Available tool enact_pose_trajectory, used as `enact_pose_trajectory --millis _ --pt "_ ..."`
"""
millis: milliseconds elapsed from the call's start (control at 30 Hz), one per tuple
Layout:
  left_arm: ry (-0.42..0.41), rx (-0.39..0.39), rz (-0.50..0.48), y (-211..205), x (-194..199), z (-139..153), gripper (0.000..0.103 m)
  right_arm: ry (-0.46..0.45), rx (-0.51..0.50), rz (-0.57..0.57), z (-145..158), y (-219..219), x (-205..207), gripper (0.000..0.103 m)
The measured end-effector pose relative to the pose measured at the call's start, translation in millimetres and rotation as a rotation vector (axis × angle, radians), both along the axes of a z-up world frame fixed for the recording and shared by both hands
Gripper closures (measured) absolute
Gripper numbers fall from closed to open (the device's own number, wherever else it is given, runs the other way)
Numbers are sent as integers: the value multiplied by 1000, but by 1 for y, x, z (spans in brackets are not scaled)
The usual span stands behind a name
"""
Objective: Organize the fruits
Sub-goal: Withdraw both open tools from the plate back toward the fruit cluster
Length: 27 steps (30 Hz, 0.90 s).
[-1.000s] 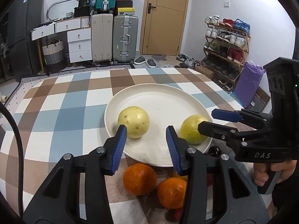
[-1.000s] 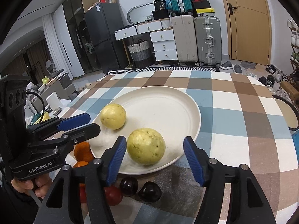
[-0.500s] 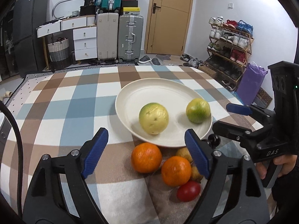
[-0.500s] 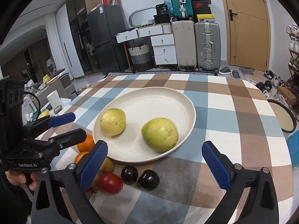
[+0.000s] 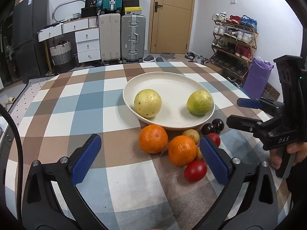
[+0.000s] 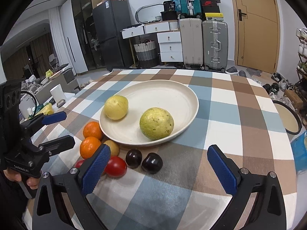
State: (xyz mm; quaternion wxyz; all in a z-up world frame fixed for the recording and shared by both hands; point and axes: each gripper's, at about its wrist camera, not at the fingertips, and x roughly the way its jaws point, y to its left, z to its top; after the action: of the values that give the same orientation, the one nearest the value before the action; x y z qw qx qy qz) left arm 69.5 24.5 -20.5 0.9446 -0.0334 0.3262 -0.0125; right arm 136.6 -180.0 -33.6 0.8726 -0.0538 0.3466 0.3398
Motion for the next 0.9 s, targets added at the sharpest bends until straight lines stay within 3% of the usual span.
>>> enact_pose_trajectory --millis 400,667,900 --pt "15 -54 15 12 -1 -2 1 45 -40 11 -6 -2 3 0" --pt "20 -41 52 20 0 -2 1 64 -123 9 -12 -1 4 0" --pt "19 -37 68 21 0 -2 1 71 -127 18 -15 -1 3 1"
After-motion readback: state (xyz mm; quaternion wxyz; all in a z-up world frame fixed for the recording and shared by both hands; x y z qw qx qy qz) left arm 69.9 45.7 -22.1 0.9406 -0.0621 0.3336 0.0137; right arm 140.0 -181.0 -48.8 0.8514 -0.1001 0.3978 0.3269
